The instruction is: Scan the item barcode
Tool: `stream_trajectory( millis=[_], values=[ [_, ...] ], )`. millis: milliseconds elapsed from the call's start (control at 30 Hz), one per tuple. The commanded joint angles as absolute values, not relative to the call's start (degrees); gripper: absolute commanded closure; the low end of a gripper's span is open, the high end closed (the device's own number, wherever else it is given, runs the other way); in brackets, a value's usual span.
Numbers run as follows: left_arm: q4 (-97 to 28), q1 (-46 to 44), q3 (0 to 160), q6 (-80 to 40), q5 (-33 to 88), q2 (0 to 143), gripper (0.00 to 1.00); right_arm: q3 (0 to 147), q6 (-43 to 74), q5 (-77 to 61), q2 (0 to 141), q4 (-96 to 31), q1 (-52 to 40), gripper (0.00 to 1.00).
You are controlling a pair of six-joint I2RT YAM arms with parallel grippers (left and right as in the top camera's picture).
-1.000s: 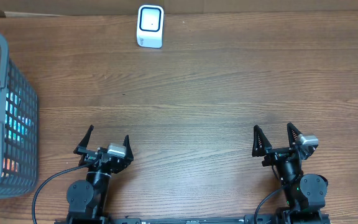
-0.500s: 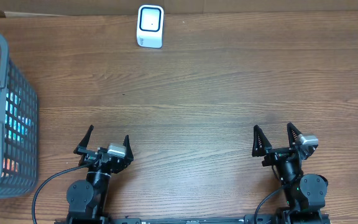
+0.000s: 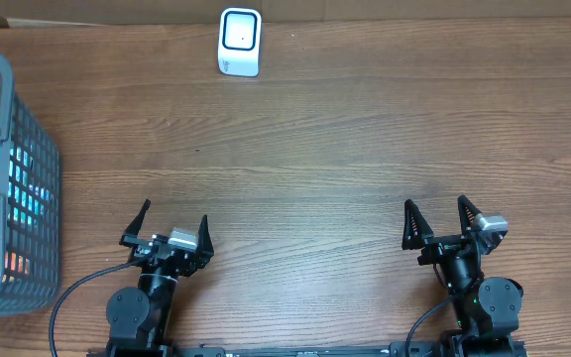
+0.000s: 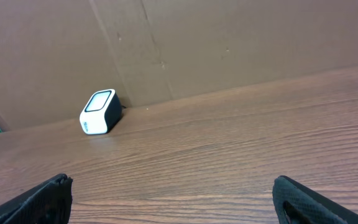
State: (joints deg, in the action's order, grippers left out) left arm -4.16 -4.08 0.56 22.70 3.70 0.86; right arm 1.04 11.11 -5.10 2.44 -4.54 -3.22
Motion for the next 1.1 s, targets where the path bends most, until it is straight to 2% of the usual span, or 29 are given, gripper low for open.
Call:
stream_trajectory(
  millis=[0, 133, 267, 367, 600, 867, 1033, 1067],
  values=[
    [-4.0, -3.8, 0.3, 6.4, 5.4, 0.3, 0.0, 0.5, 10.9, -4.6, 2.5, -4.4, -3.6, 0.0],
    [-2.7, -3.8, 0.3, -5.3, 5.4, 0.3, 0.0, 0.5, 10.9, -4.6, 2.5, -4.4, -3.6, 0.0],
    [3.8, -3.8, 0.4, -15.3, 5.4, 0.3, 0.0, 0.5, 10.9, -4.6, 2.5, -4.4, -3.6, 0.0],
    [6.3, -3.8, 1.7, -17.5, 5.4, 0.3, 0.0, 0.5, 10.9, -4.6, 2.5, -4.4, -3.6, 0.0],
    [1.4, -3.8, 11.4, -17.3, 5.5, 5.4, 0.0, 0.5, 10.9, -4.6, 2.5, -4.4, -3.6, 0.0],
    [-4.3, -3.8, 33.9, -11.5, 13.5, 30.3, 0.0, 0.5, 10.9, -4.6, 2.5, -4.4, -3.6, 0.0],
    [-23.3, -3.8, 58.9, -8.7, 18.4, 51.3, 0.0, 0.5, 10.9, -4.6, 2.5, -4.4, -3.6, 0.0],
    [-31.3, -3.8, 67.8, -8.1, 18.6, 57.9, 0.0, 0.5, 10.9, -4.6, 2.5, -4.4, -3.6, 0.0]
  ],
)
